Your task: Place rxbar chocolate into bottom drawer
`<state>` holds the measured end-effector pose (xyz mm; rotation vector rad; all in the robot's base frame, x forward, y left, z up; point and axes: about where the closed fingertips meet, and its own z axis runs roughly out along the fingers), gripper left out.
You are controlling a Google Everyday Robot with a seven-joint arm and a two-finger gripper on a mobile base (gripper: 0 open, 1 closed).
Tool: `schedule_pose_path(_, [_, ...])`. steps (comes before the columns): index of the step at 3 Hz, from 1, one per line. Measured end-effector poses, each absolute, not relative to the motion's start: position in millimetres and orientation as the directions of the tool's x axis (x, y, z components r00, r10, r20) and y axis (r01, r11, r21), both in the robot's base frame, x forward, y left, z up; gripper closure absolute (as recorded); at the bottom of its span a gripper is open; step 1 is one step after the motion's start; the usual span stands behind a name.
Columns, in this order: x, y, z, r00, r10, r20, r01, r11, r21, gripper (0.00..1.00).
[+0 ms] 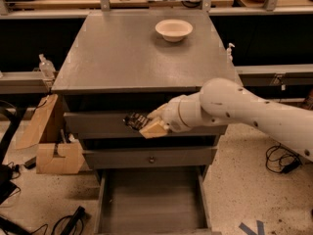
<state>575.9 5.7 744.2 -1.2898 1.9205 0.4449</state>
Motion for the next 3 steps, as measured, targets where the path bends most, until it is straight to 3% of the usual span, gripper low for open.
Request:
schedule_pose_path(1, [556.7, -31.5, 689.4, -0.277, -0.621, -0.733, -0.896, 0.442, -0.035, 1.00])
schedule_pose_path(3, [560.4, -26.9, 662.7, -0.283, -0.597, -0.751, -0.904, 0.427, 0.001, 1.00])
